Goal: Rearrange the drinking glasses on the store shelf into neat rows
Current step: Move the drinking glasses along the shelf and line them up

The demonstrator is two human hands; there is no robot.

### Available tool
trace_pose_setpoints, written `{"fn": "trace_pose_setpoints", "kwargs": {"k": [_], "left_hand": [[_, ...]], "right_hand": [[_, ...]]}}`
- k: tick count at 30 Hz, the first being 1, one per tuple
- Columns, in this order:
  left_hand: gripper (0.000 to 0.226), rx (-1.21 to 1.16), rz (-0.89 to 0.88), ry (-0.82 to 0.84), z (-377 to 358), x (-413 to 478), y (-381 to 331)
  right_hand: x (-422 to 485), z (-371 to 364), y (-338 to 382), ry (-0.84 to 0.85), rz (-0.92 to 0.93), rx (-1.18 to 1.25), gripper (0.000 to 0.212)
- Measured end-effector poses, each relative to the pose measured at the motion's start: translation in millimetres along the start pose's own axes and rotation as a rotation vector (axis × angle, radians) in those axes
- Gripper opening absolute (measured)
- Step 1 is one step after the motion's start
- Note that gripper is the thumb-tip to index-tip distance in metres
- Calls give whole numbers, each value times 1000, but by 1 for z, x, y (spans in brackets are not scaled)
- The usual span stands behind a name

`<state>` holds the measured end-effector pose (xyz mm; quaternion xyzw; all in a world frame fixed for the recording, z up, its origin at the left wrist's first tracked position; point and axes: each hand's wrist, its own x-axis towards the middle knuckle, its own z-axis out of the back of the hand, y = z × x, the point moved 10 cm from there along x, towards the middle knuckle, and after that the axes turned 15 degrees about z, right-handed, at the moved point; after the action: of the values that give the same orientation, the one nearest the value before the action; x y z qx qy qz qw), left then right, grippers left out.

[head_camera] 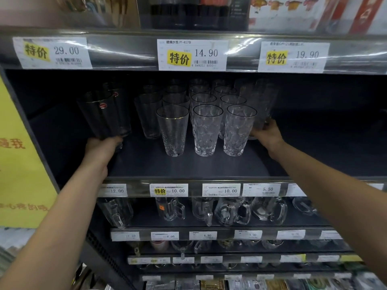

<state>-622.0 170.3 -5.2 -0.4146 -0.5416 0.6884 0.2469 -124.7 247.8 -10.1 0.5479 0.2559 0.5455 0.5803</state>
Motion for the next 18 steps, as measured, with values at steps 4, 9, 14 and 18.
{"fn": "trace_pose_setpoints", "kwargs": {"k": [4,9,14,18], "left_hand": [[47,109,17,35,-6,-15,8],[44,318,-86,129,-29,-52,3],[13,232,-226,382,-70,-116,1],[11,220,-244,638,-128,-174,17]], "right_hand": [[-14,18,0,-3,-12,-30,85],[-60,63,13,-123,-4,-33,53],[-136,100,59,-140,120,-69,19],[-196,135,82,-176,174,-148,25]]}}
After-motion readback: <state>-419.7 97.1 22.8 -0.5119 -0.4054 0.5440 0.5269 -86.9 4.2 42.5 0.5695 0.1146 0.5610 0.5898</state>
